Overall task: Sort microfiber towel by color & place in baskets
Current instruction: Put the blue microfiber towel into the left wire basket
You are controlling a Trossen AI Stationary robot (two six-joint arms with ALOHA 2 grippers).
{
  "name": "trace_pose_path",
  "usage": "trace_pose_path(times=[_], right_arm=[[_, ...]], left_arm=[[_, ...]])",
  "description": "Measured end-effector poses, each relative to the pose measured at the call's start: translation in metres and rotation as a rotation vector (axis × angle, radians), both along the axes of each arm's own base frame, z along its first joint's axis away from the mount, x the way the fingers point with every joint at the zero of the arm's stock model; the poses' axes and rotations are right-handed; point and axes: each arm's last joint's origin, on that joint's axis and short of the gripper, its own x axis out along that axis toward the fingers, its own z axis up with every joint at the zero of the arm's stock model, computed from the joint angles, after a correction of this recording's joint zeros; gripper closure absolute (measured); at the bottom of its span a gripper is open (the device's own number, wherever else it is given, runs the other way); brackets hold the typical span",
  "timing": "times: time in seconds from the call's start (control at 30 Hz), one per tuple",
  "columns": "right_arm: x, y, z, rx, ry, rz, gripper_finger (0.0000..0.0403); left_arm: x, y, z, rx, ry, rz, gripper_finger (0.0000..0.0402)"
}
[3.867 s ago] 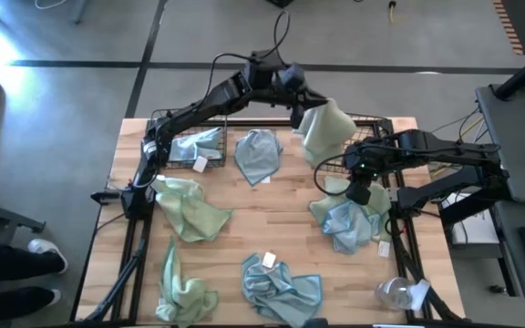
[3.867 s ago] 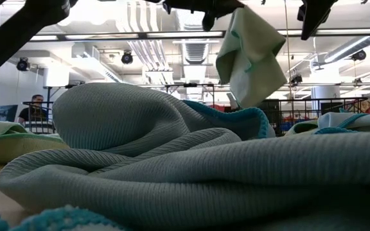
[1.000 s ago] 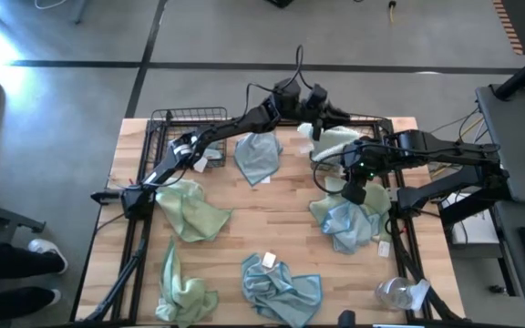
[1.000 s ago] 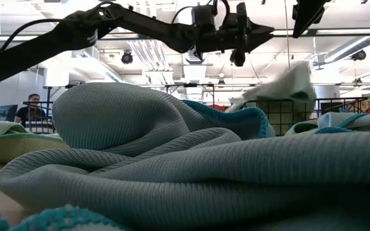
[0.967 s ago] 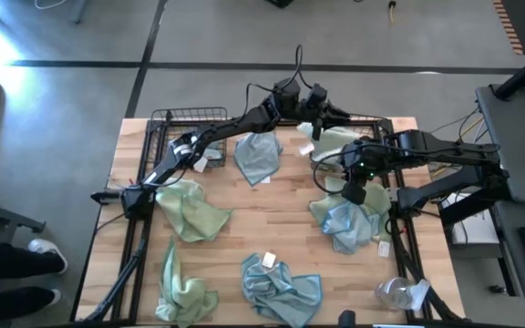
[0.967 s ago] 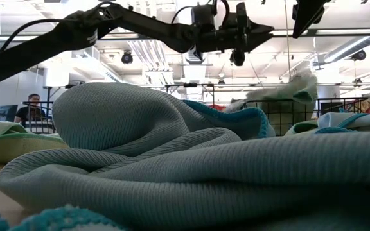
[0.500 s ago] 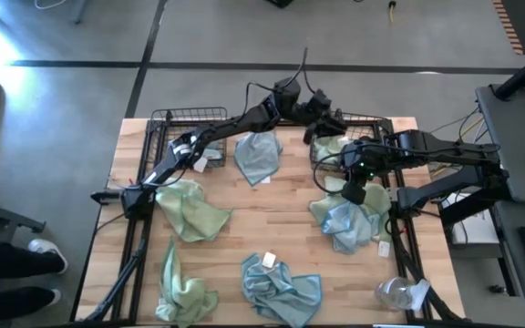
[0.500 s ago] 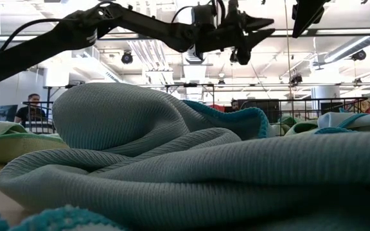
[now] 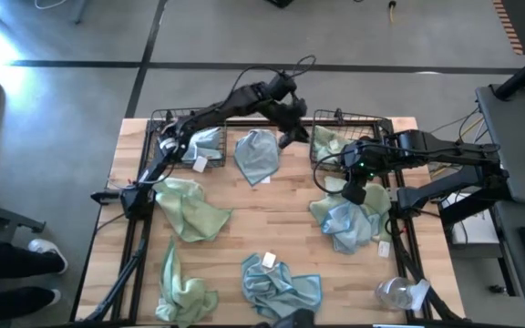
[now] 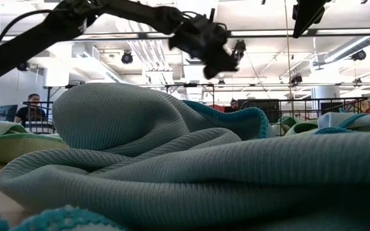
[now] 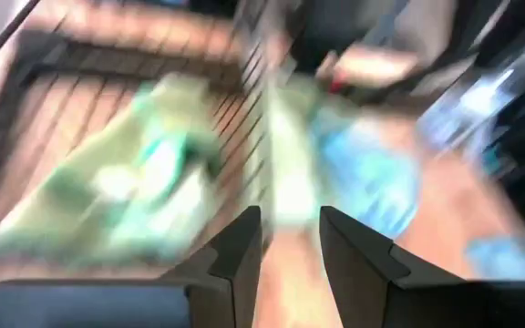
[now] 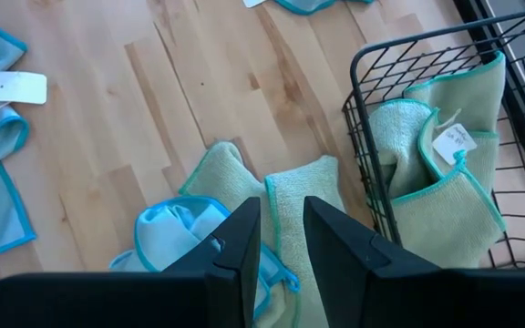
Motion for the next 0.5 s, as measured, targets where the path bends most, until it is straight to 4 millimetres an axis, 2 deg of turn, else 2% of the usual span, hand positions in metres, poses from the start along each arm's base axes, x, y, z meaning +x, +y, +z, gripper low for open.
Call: trace_pose_path(times=[0.2, 0.4, 0.5], right_arm=[[0.000, 0.000, 0.000, 0.000, 0.000, 0.000, 0.0321], [0.000, 0.000, 0.000, 0.013, -0.006, -0.030, 0.0321], [0.000, 0.000, 0.000, 0.019, -0.008, -0.044, 0.0321]], left_arm=[[-0.030, -0.004, 0.007, 0.084, 0.210, 0.006, 0.0304], [-0.051, -0.003, -0.002, 0.251, 0.508, 0.096, 0.0304], [-0.055, 0.000, -0.006, 0.321, 0.592, 0.142, 0.0304]])
